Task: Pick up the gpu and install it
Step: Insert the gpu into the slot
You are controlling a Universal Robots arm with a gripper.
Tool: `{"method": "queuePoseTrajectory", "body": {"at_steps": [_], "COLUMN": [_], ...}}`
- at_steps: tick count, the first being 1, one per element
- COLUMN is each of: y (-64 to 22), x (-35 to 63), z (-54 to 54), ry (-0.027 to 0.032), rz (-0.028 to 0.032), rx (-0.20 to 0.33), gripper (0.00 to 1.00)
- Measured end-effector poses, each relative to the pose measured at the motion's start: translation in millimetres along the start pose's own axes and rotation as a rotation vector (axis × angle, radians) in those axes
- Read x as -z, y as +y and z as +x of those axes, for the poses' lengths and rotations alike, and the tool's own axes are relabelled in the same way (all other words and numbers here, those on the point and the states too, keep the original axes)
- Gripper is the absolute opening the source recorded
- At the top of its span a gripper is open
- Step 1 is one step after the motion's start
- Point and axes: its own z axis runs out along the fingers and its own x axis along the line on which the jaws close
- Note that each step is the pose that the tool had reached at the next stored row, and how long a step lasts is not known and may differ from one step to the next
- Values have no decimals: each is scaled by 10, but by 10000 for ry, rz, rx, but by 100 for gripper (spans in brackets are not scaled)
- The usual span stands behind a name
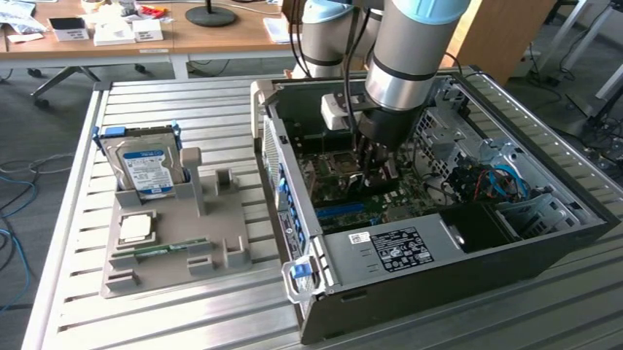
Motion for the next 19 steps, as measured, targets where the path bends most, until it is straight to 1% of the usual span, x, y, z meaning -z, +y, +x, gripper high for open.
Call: {"method": "queuePoseTrajectory", "body": {"at_steps": [12,19], "y": [16,25], "x": [-69,-76], "z": [3,4], "ry": [1,0], "rz": [0,1], "rx": [-3,-5], "gripper": [27,27]}}
